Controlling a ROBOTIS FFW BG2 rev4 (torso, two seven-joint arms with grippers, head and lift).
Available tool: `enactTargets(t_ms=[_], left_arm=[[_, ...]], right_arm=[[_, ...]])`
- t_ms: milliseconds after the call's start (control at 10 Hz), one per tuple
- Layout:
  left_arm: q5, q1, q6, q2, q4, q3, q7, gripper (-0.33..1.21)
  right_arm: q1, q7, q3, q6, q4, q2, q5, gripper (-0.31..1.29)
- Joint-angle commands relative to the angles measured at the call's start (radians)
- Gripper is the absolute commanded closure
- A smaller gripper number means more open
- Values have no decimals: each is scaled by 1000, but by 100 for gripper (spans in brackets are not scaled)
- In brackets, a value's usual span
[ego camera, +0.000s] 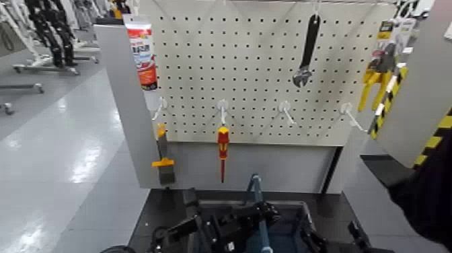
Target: Grasp the handle of the crate.
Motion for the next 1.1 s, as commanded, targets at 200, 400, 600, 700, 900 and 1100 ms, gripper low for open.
enactTargets(t_ms=[200,400,600,700,900,1100], left_arm=[[14,50,-9,12,-73,31,32,119],[14,58,-14,14,-96,42,40,119],[14,67,-17,11,-97,49,40,119],[14,67,-17,11,-96,49,40,119],[14,66,-17,11,-94,49,40,119],[14,61,-17,12,-90,46,39,119]], right_arm=[[2,2,-2,-1,0,2,0,13],[4,14,-8,-8,0,3,2,13],[4,17,-9,-9,0,5,5,13],[4,20,-9,-9,0,3,6,13],[2,28,-11,-9,0,5,6,13],[0,38,-16,-9,0,6,11,13]])
